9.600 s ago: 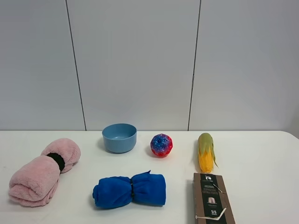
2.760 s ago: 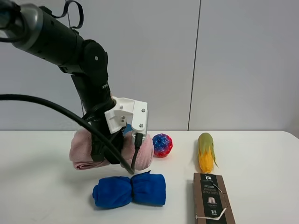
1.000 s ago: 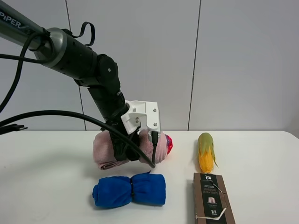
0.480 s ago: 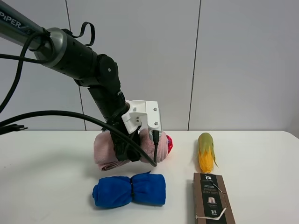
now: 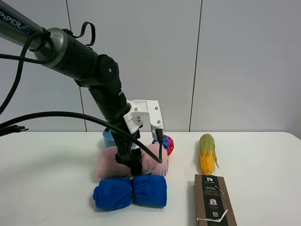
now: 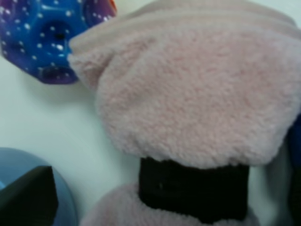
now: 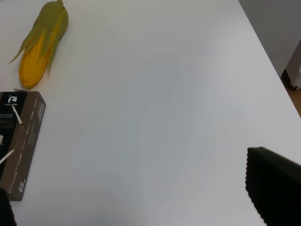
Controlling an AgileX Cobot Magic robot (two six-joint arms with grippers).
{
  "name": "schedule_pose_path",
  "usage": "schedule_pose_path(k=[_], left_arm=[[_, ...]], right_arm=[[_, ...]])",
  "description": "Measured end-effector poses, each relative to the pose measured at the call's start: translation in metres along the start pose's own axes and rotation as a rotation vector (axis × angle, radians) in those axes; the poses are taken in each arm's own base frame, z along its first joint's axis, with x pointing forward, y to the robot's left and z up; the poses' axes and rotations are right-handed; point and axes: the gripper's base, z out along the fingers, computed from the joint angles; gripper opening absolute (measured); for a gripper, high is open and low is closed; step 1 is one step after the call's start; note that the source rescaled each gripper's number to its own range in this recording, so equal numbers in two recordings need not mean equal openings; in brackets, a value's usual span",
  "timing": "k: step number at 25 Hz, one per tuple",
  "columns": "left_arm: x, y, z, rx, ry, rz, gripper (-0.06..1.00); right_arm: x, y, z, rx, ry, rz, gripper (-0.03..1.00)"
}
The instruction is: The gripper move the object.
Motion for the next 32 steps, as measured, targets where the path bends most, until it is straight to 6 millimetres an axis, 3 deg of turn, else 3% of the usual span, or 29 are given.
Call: schedule_pose_path(k=[4,7,12,16,23,32], left_arm=[[0.001,-0.003,-0.005,0.033,0.016,-0.037,0.99],[-0.003,-0.002,-0.022,0.035,0.011,-0.087,0.99],[-0.016,0.006,-0.079,-0.040,-0.062,-0.236,0.99],[-0.014,0.017,-0.128,-0.121,-0.135,-0.492,0.99],[0.029,0.042,-0.198,-0.358,-0.129,-0.911,0.99],[0.116,0.046,-0.301,-0.706,0.003,-1.221,0.99]], right_arm=[[0.000,0.000,0.000,0.000,0.000,0.000,1.00],[0.000,0.000,0.000,0.000,0.000,0.000,1.00],[0.000,0.000,0.000,0.000,0.000,0.000,1.00],[0.000,0.000,0.000,0.000,0.000,0.000,1.00],[0.000,0.000,0.000,0.000,0.000,0.000,1.00],[0.000,0.000,0.000,0.000,0.000,0.000,1.00]])
